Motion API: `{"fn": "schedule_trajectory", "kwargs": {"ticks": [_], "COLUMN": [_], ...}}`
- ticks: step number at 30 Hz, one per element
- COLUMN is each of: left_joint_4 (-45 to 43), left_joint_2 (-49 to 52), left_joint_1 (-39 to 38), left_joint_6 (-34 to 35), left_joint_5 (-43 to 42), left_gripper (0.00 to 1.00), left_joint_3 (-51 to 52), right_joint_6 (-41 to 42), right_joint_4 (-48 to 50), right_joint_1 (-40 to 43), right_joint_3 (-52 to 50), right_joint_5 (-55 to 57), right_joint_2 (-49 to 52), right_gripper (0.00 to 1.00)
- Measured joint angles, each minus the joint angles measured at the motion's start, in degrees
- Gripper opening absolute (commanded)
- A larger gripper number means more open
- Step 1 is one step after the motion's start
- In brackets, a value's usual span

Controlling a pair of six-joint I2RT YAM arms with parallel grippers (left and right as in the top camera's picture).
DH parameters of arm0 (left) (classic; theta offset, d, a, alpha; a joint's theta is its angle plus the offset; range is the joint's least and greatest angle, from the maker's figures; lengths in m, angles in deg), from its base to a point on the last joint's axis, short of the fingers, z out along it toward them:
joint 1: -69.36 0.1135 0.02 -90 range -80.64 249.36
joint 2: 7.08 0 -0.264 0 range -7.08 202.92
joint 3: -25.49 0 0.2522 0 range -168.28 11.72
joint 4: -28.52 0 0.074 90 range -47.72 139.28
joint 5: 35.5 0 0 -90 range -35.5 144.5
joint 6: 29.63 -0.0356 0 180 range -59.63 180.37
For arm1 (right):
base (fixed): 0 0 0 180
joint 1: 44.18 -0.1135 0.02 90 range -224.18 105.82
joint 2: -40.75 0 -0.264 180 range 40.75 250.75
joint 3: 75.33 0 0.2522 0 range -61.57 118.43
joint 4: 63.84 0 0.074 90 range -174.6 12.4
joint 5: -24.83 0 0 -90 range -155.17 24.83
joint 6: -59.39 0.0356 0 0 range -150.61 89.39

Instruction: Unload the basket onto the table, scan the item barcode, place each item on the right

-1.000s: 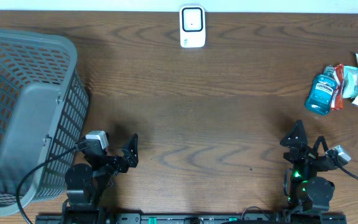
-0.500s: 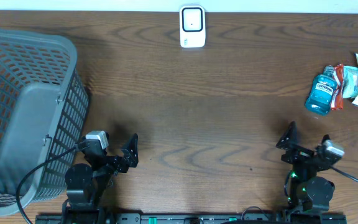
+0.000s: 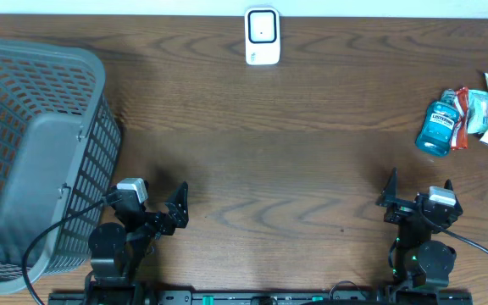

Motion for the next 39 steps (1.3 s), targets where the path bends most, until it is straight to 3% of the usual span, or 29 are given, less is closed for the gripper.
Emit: {"fn": "schedule_trajectory", "kwargs": {"ticks": [28, 33, 39], "left_joint_4": [1.1, 0.7, -7.4], "left_joint_2": [-3.0, -7.4, -8.6], "left_joint_1": [0.0, 0.0, 0.0], "left_joint_6": [-0.7, -2.0, -3.0], "left_joint_5": [0.7, 3.8, 13.0], "left_gripper": [0.98, 0.98, 0.98], "left_joint_3": [0.8, 0.9, 4.1], "right_joint_6": [-0.1, -0.2, -0.2], "right_joint_4": [0.0, 0.0, 0.0], "right_joint_1": [0.0, 0.0, 0.0], "right_joint_3": [0.0, 0.0, 0.0], "right_joint_5": [-0.1, -0.2, -0.2], "right_joint_2": [0.0, 0.0, 0.0], "right_gripper": [0.99, 0.99, 0.99]}}
